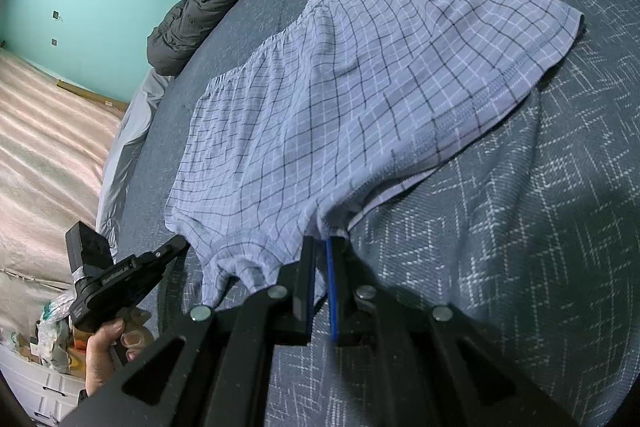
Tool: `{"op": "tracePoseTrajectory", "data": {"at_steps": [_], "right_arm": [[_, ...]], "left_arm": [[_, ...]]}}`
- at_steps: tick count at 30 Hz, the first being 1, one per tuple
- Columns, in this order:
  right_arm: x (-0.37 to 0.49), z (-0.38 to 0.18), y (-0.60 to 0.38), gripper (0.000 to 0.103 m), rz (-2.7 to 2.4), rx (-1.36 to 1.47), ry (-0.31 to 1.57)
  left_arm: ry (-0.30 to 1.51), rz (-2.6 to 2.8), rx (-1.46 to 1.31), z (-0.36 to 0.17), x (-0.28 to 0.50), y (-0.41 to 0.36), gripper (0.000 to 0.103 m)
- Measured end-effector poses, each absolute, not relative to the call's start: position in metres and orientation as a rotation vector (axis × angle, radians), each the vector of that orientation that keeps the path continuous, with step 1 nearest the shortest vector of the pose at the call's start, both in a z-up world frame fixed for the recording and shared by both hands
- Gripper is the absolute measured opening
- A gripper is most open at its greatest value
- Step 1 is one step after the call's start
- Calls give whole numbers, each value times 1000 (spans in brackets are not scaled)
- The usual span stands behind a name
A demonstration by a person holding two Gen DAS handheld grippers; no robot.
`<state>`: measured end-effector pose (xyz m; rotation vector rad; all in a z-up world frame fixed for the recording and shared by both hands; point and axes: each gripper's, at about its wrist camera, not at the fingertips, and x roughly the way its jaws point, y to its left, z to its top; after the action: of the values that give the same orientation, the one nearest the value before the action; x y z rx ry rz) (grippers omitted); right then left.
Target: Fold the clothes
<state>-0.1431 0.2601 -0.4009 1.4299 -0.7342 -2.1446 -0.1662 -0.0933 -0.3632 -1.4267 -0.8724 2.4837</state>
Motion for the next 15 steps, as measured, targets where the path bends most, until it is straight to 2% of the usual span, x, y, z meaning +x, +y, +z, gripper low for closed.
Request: {"op": "tracePoseTrajectory", "data": {"at_steps": [5,10,15], "right_arm": [[-143,-401,260,5,-2149,1428,-732],[-143,-401,259,5,-2155,1426,-728],[-144,-401,259,5,-2159,1420,-724]], "left_arm": [[-878,2481,-1460,-369,-160,-98,1],[-792,2515,-1455,-367,-166,-92,1],[-829,2639,-1441,-360,-163,-118,5]]}}
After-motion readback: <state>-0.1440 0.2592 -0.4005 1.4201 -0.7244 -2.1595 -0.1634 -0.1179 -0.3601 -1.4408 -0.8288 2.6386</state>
